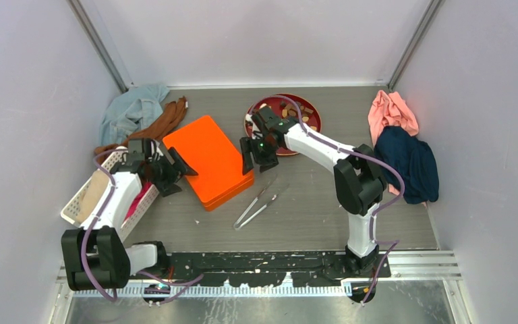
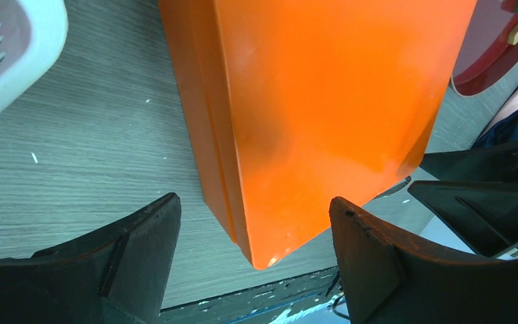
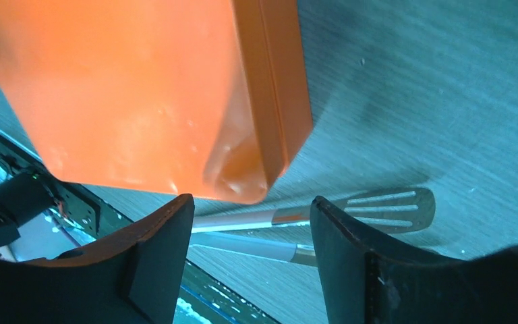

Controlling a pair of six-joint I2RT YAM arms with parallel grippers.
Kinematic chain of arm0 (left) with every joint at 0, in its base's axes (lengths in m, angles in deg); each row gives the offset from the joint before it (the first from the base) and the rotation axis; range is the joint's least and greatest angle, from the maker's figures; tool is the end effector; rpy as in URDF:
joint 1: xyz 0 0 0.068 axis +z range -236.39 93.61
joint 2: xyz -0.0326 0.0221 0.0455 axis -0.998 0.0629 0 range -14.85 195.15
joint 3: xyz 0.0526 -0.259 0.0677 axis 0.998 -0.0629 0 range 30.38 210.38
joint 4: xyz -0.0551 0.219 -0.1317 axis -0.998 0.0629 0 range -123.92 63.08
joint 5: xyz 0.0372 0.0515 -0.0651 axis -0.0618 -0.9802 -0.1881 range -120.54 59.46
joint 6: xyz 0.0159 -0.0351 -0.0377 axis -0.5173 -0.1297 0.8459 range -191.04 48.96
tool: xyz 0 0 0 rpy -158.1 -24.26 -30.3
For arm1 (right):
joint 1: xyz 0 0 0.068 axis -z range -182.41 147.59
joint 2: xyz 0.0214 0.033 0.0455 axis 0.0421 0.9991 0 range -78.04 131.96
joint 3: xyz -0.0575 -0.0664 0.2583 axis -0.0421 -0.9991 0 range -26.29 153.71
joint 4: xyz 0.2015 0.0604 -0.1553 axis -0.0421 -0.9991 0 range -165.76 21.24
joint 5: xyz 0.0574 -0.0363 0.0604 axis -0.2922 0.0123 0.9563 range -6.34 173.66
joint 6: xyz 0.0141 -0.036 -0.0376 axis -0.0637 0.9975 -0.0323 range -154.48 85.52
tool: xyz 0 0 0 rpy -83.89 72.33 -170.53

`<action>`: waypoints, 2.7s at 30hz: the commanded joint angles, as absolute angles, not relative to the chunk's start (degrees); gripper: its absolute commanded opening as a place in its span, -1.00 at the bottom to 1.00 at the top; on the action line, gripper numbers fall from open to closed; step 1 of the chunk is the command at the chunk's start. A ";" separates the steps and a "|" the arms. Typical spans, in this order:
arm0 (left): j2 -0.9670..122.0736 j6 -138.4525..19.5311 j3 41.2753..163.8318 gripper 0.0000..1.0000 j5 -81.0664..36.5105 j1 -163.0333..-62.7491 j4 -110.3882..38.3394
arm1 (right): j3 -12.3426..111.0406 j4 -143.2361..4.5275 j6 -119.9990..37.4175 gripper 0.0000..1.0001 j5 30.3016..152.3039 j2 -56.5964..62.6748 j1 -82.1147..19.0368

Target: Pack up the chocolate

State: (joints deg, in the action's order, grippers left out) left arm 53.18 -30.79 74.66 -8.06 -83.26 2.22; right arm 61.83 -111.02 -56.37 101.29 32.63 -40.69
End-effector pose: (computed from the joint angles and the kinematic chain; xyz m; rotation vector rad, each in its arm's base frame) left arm 0.2237 -0.0014 0.2221 -0.8556 2.5377 -0.7327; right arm 0.3139 0.2616 0.2243 -0.5008 2.7892 0.6970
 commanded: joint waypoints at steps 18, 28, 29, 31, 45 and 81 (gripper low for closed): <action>72.31 -36.16 108.50 0.62 -18.20 -82.82 5.58 | 63.86 -107.21 -59.51 0.54 95.09 23.75 -39.22; 96.32 -36.21 128.06 0.57 -18.05 -82.93 3.54 | 50.84 -103.55 -62.53 0.50 94.66 11.58 -41.23; 98.07 -36.47 129.70 0.56 -17.79 -83.00 3.93 | 50.53 -103.29 -62.74 0.49 94.79 11.37 -41.50; 100.89 -37.30 132.55 0.54 -18.12 -83.34 4.62 | 49.99 -102.82 -62.92 0.49 94.78 11.49 -42.43; 107.74 -40.82 141.04 0.54 -18.26 -83.49 6.20 | 45.56 -99.07 -63.95 0.47 95.79 14.05 -46.67; 106.98 -46.48 140.47 0.52 -20.04 -91.47 13.17 | 43.34 -95.58 -66.28 0.47 95.60 13.32 -48.71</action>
